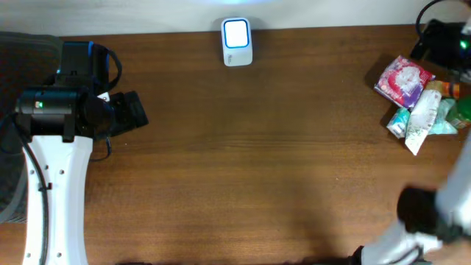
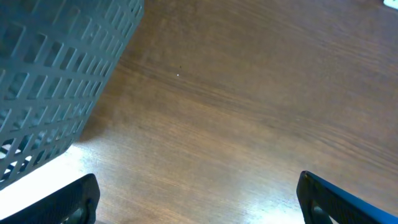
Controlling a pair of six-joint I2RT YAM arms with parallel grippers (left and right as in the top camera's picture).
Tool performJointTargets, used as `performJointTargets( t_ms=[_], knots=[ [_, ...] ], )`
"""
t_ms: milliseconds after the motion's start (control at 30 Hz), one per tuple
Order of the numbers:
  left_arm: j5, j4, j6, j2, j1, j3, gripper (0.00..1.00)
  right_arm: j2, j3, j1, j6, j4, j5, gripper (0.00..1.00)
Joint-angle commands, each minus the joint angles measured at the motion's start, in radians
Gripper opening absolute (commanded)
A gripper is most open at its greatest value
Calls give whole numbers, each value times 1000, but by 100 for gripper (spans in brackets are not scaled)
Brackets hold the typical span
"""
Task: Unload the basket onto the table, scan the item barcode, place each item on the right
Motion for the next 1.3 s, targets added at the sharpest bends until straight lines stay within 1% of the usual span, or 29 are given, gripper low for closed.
performJointTargets(
  t_ms=[0,33,67,100,167,200,233,300,367,400,467,500,567,600,633,700,867,967,1100,1267],
  knots=[
    [-5,2,-13,-11,3,5,99,-272,-153,99,-33,-7,-23,99],
    [-5,2,-13,-11,3,5,99,-382,-275,132,-33,-7,-21,99],
    [-5,2,-13,-11,3,5,99,-518,-444,154,-33,-6,-20,99],
    [-5,2,-13,-11,3,5,99,-597,-554,154,-15,-6,-25,99],
    [-5,2,-13,-11,3,5,99,-778,-798,154,-6,-6,-105,99],
    [-5,2,-13,-11,3,5,99,-850,-888,154,-6,-6,-137,99],
    [-5,2,-13,-11,3,5,99,-888,-935,154,-6,-6,-143,99],
    [-5,2,-13,-11,3,5,99,-917,-962,154,-6,-6,-144,99],
    [-5,2,-13,-11,3,5,99,-917,-969,154,-65,-6,-143,99],
    [-5,2,-13,-11,3,5,99,-932,-1002,154,-101,-6,-143,99],
    [-5,2,-13,-11,3,5,99,-961,-1097,154,-101,-3,-144,99],
    [-5,2,-13,-11,3,5,99,-984,-1185,154,-102,38,-143,99],
    [-5,2,-13,-11,3,5,99,-1096,-1427,154,-187,293,-156,99],
    [-5,2,-13,-11,3,5,99,-1154,-1514,154,-235,383,-172,99],
    [-5,2,-13,-11,3,5,99,-1250,-1648,154,-267,506,-174,99],
    [-5,2,-13,-11,3,5,99,-1439,-1896,154,-282,732,-174,99],
    [-5,2,-13,-11,3,5,99,-1770,-2305,154,-280,1114,-174,99],
    [-5,2,-13,-11,3,5,99,-1835,-2434,161,-280,1266,-174,99],
    [-5,2,-13,-11,3,5,99,-1834,-2589,167,-280,1514,-174,99],
    [-5,2,-13,-11,3,5,99,-1834,-2637,166,-280,1688,-133,99]
  ],
)
